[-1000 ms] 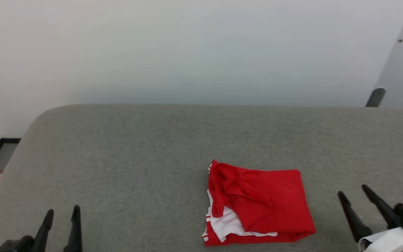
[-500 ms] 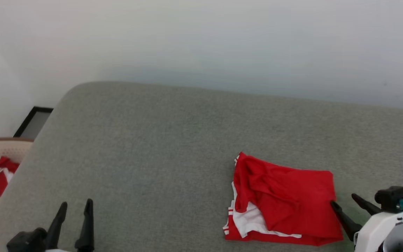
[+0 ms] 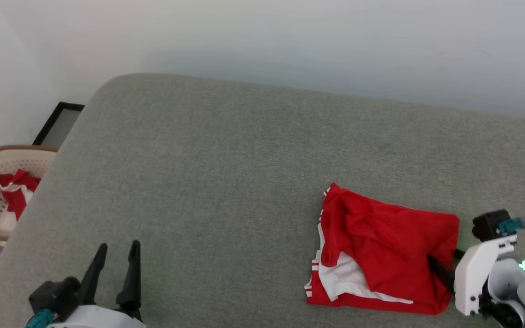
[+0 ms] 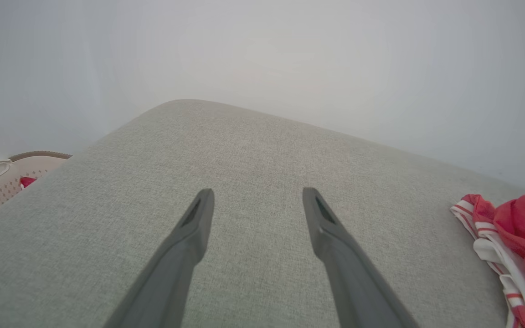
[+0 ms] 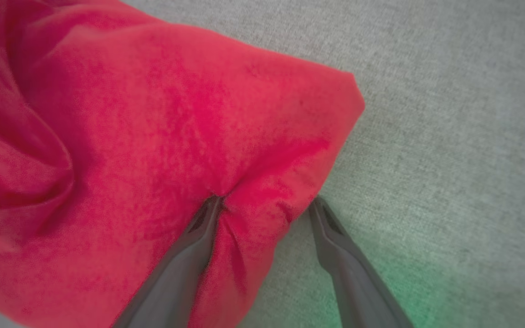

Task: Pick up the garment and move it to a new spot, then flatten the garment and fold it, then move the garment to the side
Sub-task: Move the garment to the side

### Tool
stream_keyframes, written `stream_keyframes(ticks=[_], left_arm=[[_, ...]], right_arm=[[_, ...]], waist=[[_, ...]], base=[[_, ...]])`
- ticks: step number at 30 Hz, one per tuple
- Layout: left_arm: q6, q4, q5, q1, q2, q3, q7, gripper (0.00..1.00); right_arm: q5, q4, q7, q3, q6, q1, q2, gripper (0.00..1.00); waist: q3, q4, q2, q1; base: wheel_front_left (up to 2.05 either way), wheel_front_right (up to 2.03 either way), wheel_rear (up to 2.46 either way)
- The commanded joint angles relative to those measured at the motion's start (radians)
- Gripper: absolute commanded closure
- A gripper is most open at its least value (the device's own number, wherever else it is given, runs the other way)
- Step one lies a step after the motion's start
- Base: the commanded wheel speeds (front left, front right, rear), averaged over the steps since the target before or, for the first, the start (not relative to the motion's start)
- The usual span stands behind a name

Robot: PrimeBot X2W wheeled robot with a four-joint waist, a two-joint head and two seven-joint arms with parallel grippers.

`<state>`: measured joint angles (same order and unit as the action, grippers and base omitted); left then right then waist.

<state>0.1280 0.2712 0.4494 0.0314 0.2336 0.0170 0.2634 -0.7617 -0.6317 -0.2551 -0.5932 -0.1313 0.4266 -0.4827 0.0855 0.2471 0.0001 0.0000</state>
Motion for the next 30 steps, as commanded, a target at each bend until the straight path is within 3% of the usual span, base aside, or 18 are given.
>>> stream_keyframes(ticks=[1, 2, 3, 14, 30], left_arm=[[0.003, 0.0, 0.006, 0.011, -0.001, 0.001, 0.0, 0.0], [0.003, 0.003, 0.007, 0.014, -0.001, 0.003, 0.0, 0.0], [0.003, 0.007, 0.008, 0.015, -0.002, 0.005, 0.0, 0.0], [0.003, 0.011, 0.01, 0.019, 0.005, 0.006, 0.0, 0.0], [0.003, -0.017, -0.006, 0.082, 0.031, 0.047, 0.0, 0.0]], right_arm=[[-0.007, -0.022, -0.03, -0.034, 0.001, -0.019, 0.025, 0.0], [-0.018, -0.028, -0.046, -0.045, 0.001, -0.015, 0.029, 0.16], [-0.026, -0.028, -0.059, -0.056, 0.0, -0.009, 0.032, 1.0], [-0.068, 0.032, -0.084, -0.127, 0.001, 0.078, -0.064, 1.0], [-0.016, 0.159, -0.077, -0.163, 0.001, 0.28, -0.239, 1.0]], waist=[[0.013, 0.013, -0.0001, 0.0], [0.014, 0.015, -0.0001, 0.0], [0.015, 0.017, -0.0001, 0.0], [0.01, -0.002, -0.0001, 0.0], [0.05, -0.168, -0.0001, 0.0]], base=[[0.0, 0.0, 0.0], [0.0, 0.0, 0.0], [0.0, 0.0, 0.0], [0.0, 0.0, 0.0], [0.0, 0.0, 0.0]])
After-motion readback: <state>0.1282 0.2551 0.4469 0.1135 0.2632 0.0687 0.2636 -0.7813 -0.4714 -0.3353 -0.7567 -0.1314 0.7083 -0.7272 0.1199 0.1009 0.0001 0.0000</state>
